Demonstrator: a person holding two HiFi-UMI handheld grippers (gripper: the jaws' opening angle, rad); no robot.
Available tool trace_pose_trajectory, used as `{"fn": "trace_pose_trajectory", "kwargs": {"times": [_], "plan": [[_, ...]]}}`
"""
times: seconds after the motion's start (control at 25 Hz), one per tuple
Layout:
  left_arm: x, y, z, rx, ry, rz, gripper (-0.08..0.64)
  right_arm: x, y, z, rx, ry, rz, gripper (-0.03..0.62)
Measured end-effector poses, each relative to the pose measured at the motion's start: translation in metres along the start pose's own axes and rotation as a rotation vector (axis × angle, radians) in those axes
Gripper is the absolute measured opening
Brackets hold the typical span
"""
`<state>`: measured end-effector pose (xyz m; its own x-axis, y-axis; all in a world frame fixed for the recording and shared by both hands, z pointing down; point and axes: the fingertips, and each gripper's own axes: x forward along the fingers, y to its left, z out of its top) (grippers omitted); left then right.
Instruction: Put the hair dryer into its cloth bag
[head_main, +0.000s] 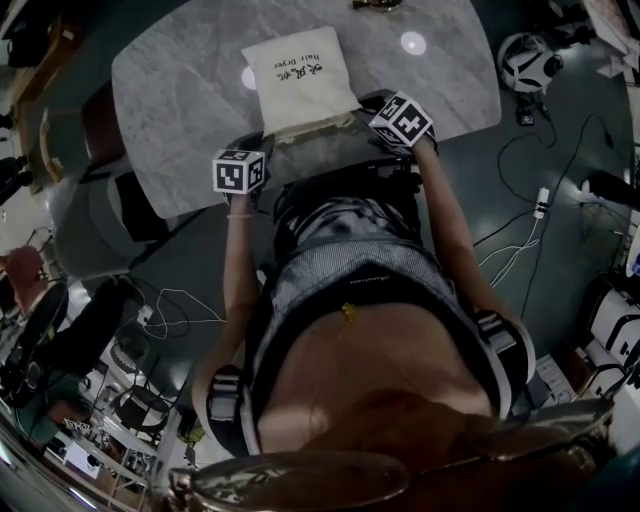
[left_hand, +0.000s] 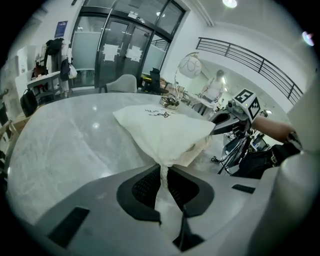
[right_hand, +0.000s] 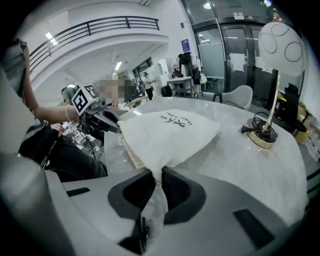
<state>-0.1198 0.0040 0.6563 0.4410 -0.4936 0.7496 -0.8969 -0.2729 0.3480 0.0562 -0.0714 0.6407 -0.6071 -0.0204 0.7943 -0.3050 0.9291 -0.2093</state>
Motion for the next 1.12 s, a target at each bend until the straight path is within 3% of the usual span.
{"fn": "trace_pose_trajectory", "kwargs": {"times": [0.76, 1.0, 1.12], "plan": [[0.039, 0.009, -0.053, 0.061, 0.211, 0.071, 0.038, 0.044, -0.001, -0.054, -0.033, 0.247, 0.046, 0.091], [0.048, 0.008, -0.063, 0.070, 0.309, 0.071, 0.038, 0.057, -0.004, -0.064, -0.095, 0.337, 0.036, 0.091], [0.052, 0.011, -0.061, 0.093, 0.336, 0.091, 0.038, 0.056, -0.007, -0.075, -0.127, 0.429, 0.031, 0.091]]}}
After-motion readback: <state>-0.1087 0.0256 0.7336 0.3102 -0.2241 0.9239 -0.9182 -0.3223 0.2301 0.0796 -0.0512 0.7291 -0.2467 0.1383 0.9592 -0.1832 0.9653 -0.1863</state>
